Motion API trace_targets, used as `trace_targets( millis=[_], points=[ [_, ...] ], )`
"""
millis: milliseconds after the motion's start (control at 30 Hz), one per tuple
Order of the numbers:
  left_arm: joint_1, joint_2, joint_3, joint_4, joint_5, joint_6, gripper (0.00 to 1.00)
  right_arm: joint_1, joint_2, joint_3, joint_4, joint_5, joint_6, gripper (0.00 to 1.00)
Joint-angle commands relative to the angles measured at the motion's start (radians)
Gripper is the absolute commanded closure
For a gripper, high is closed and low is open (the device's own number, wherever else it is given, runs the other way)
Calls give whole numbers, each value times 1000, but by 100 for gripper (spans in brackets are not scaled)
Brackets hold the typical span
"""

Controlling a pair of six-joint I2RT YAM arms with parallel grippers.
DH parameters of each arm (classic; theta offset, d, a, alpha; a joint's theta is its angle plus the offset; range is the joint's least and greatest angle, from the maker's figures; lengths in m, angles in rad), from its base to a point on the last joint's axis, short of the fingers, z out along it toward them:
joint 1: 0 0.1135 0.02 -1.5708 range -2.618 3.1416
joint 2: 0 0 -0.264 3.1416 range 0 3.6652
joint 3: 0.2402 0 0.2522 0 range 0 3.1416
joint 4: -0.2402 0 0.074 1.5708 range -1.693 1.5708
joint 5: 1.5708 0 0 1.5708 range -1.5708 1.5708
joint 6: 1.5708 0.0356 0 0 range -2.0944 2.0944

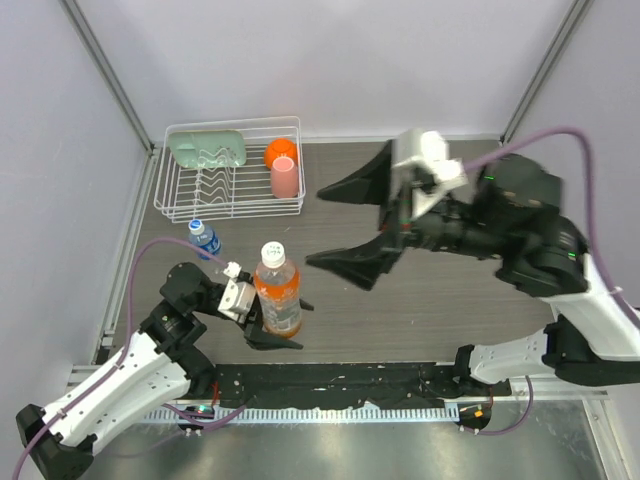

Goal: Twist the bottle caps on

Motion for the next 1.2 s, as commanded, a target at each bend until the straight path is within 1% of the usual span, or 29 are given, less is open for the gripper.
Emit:
trace_targets(
  millis=[0,133,233,433,533,567,733,767,833,867,900,967,1067,1167],
  points=[
    [2,-2,53,-9,264,23,100,-55,118,33,-113,-375,-74,4],
    [1,-6,50,-46,286,49,100,-67,147,64,-99,-476,-79,5],
    [1,-6,50,-52,290,52,100,-70,163,64,-81,-523,-72,5],
    [1,-8,52,-74,290,67,100,-76,183,41,-42,-572,-51,8],
    [1,-9,50,-80,283,76,100,-84,190,35,-21,-599,-39,12],
    [1,-9,50,-80,281,78,100,-84,192,34,-13,-607,-34,15],
    [1,-8,50,-80,266,86,100,-96,207,35,14,-638,-16,25],
    [1,-8,49,-80,260,87,100,-98,210,35,14,-639,-16,29],
    [1,-9,47,-78,255,87,100,-103,213,32,16,-642,-11,34],
    [1,-12,49,-80,247,89,100,-104,215,32,16,-641,-10,38],
    [1,-11,49,-78,241,90,100,-106,215,32,16,-638,-8,39],
    [1,-11,47,-78,234,90,100,-109,213,26,16,-635,-5,41],
    [2,-11,44,-75,230,90,100,-109,213,21,16,-627,-2,39],
    [1,-12,46,-74,227,90,100,-110,219,26,21,-627,3,39]
  ],
)
